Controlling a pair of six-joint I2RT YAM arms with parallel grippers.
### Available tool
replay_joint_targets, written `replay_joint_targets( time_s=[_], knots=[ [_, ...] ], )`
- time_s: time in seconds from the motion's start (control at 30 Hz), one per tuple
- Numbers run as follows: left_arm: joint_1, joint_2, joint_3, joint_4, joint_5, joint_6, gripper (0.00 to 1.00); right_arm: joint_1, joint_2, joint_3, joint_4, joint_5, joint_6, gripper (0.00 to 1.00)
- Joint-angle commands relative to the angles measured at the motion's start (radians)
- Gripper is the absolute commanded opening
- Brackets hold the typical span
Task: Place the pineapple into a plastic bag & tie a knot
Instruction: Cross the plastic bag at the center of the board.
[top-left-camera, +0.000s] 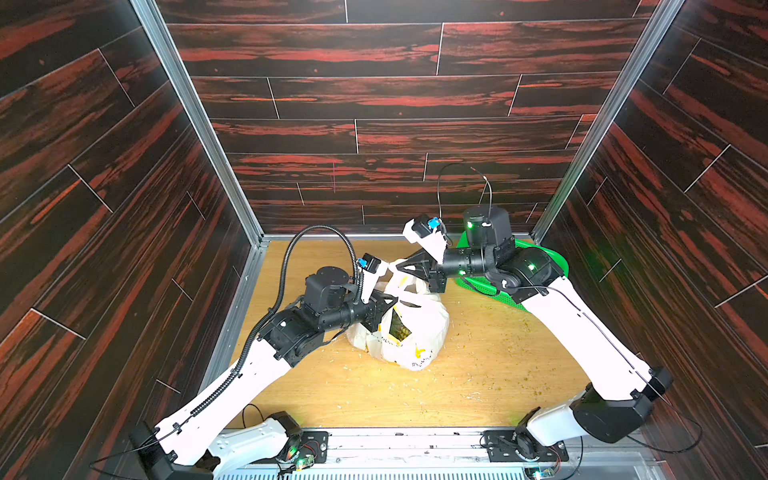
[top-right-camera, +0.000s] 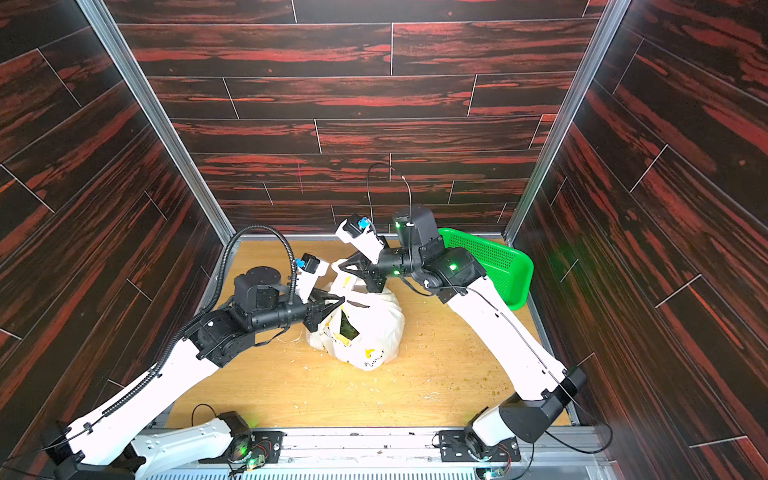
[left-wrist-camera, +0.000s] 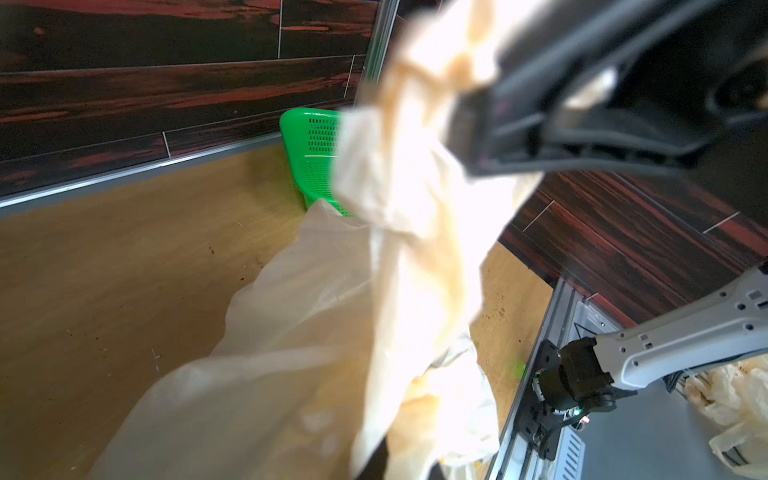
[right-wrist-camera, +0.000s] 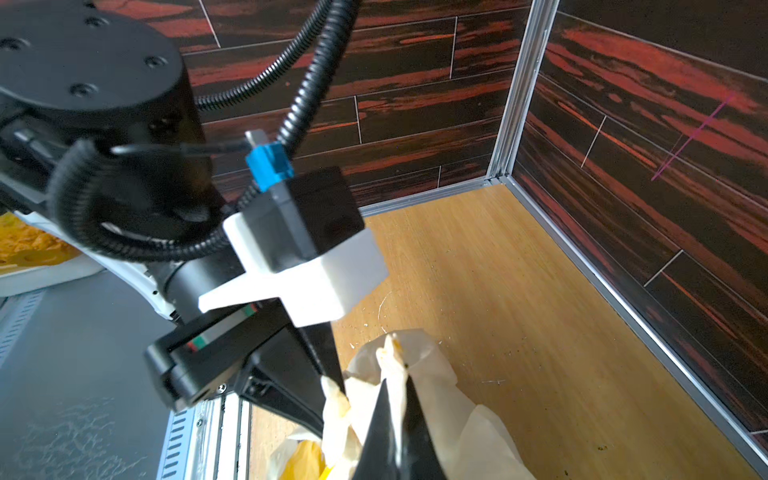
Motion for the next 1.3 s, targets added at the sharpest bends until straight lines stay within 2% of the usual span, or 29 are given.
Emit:
replay_joint_targets(
  time_s=[0.0, 0.4, 0.5, 0.8, 1.07, 1.27],
  knots=[
    [0.003, -0.018, -0.015, 0.045, -0.041, -0.038, 0.00, 0.015, -0.025, 0.007, -0.069, -0.036, -0.049, 0.00],
    [0.006, -0.001, -0.013, 0.064, -0.046, -0.058, 0.00, 0.076, -0.107, -0.102, -0.196, -0.158, -0.256, 0.00],
    [0.006, 0.001, -0.013, 0.075, -0.043, -0.063, 0.00, 0.089, -0.111, -0.141, -0.208, -0.155, -0.303, 0.00],
    [0.006, 0.008, 0.014, 0.047, -0.042, -0.041, 0.00, 0.142, -0.077, -0.212, -0.175, -0.050, -0.360, 0.00],
    [0.006, 0.004, 0.024, 0.043, -0.045, -0.048, 0.00, 0.197, -0.051, -0.267, -0.161, 0.174, -0.380, 0.00],
    [0.007, -0.010, 0.038, 0.013, -0.044, -0.032, 0.00, 0.212, -0.064, -0.317, -0.155, 0.224, -0.407, 0.00]
  ],
)
